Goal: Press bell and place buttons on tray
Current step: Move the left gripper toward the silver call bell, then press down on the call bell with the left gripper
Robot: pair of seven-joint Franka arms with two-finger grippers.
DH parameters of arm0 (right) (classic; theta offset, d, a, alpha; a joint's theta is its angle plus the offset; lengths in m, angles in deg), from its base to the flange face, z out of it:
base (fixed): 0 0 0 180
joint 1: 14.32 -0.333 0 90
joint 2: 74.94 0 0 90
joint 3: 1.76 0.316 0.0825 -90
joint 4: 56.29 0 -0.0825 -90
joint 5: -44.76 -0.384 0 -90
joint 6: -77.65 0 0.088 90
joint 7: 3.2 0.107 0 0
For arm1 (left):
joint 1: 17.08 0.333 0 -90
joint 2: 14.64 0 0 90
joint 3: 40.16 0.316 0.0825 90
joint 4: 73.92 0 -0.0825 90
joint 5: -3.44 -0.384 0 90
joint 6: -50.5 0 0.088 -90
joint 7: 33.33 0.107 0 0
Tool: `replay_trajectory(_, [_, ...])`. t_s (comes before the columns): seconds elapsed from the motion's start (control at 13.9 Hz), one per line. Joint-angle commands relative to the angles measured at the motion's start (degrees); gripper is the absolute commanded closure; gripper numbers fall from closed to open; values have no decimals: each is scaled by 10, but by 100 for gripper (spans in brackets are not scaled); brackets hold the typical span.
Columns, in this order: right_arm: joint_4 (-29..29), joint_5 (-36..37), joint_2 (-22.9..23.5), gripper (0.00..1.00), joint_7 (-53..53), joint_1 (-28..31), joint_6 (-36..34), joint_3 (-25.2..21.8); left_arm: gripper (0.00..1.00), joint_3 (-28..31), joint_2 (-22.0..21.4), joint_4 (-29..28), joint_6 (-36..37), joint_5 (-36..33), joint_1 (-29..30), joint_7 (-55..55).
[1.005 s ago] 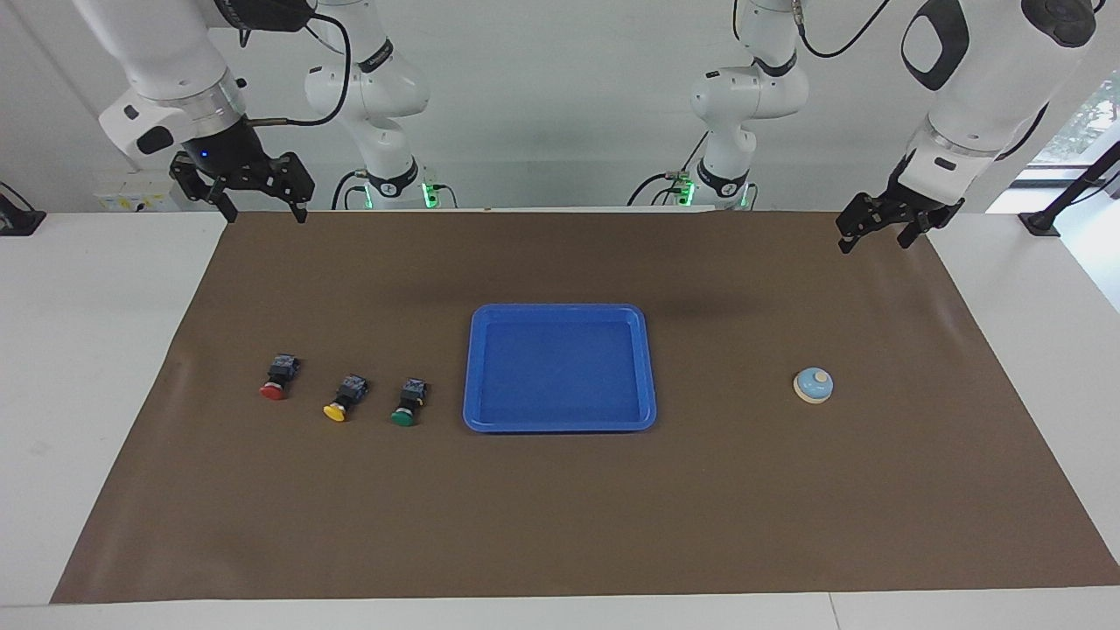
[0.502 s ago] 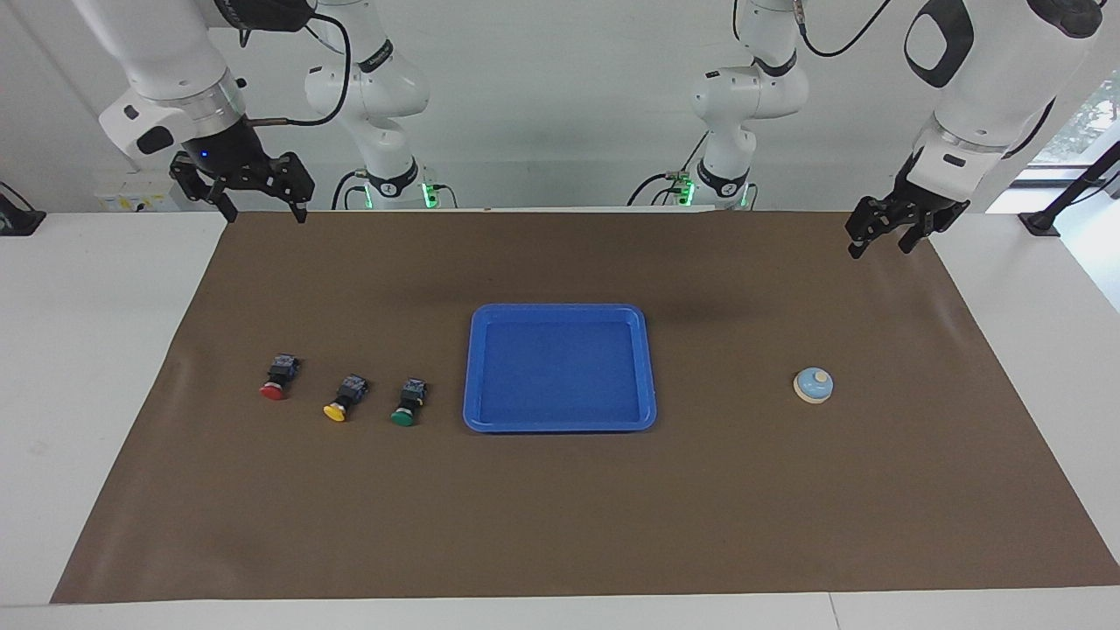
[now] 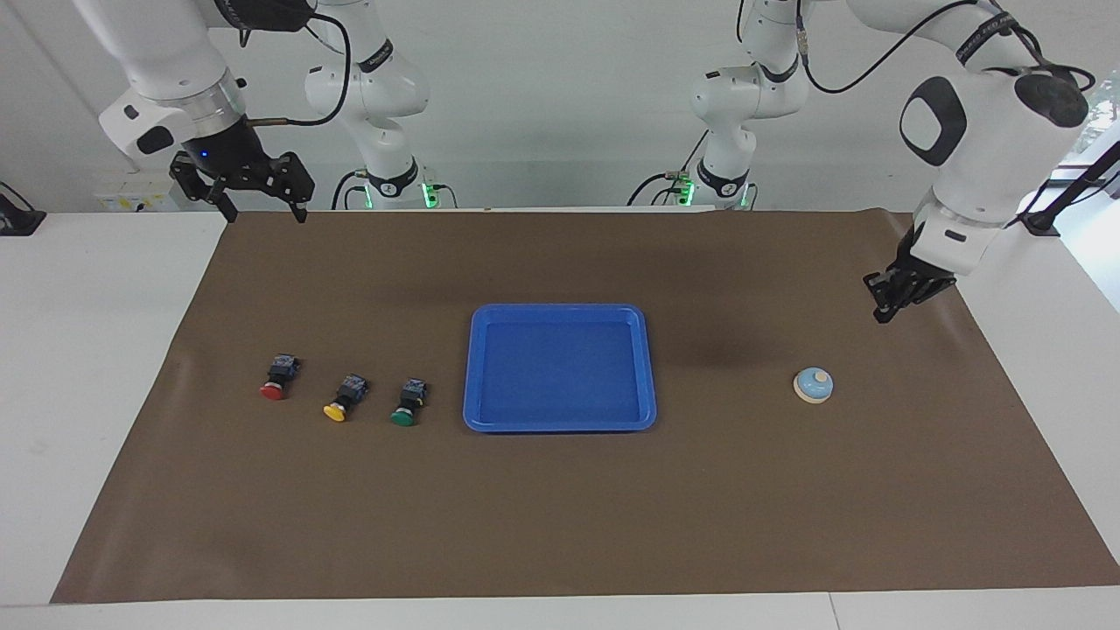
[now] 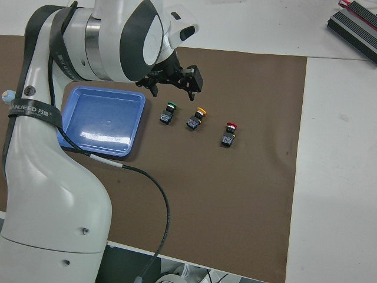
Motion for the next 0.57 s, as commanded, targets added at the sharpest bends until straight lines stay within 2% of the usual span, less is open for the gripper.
replay_trajectory(0.0, [-2, 3, -1, 0, -12, 8, -6, 6, 100, -3, 55, 20, -47, -1, 6, -1])
replay_trajectory(0.14, [-2, 3, 0, 0, -12, 8, -6, 6, 100, -3, 67, -7, -85, -1, 5, -2])
replay_trajectory(0.5, [-2, 3, 0, 0, -12, 8, -6, 6, 100, -3, 56, -86, -119, -1, 5, -1])
